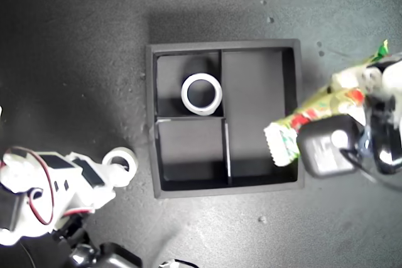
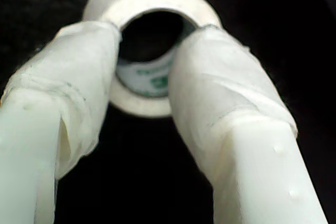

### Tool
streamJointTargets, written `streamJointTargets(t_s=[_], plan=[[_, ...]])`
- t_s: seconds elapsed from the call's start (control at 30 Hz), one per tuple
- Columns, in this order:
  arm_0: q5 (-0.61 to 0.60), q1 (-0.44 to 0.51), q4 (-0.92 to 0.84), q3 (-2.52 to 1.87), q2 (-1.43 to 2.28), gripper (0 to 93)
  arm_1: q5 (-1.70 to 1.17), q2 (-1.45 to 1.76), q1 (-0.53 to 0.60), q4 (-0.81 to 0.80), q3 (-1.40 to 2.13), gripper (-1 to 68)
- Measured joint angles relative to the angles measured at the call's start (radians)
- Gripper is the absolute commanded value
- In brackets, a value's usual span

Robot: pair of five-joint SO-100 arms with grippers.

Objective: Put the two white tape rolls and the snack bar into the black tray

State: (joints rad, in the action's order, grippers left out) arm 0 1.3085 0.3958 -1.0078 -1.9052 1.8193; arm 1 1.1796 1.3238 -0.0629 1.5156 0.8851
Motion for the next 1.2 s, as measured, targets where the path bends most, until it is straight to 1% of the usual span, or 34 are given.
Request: streamJointTargets(t_s=[0.07, 0.13, 0.27, 0.33, 0.43, 0.53, 0.7, 0.83, 0.93, 1.2], plan=[[0.014, 0.0, 0.002, 0.0, -0.005, 7.1, -0.137, 0.0, 0.008, -0.095, 0.046, -0.3], [0.029, 0.0, 0.002, 0.0, -0.006, 7.2, -0.383, -0.002, 0.014, -0.176, 0.092, -0.3], [0.049, 0.0, 0.006, 0.0, -0.014, 7.2, -0.785, -0.002, 0.018, -0.322, 0.133, -0.3], [0.055, 0.0, 0.008, 0.0, -0.028, 7.2, -0.939, -0.002, 0.032, -0.396, 0.147, -0.3], [0.066, 0.0, 0.008, -0.005, -0.046, 7.3, -1.086, -0.002, 0.064, -0.5, 0.173, -0.3], [0.075, 0.0, 0.011, -0.009, -0.058, 7.3, -1.155, -0.002, 0.075, -0.581, 0.207, -0.3], [0.086, 0.017, 0.038, -0.037, -0.066, 7.4, -1.181, -0.002, 0.067, -0.699, 0.298, -0.3], [0.103, 0.017, 0.075, -0.074, -0.067, 7.4, -1.181, -0.002, 0.031, -0.787, 0.387, -0.3], [0.112, 0.025, 0.1, -0.101, -0.067, 7.4, -1.181, -0.002, 0.002, -0.818, 0.423, -0.3], [0.106, 0.025, 0.146, -0.137, -0.066, 7.9, -1.181, -0.002, 0.009, -0.836, 0.472, -0.3]])
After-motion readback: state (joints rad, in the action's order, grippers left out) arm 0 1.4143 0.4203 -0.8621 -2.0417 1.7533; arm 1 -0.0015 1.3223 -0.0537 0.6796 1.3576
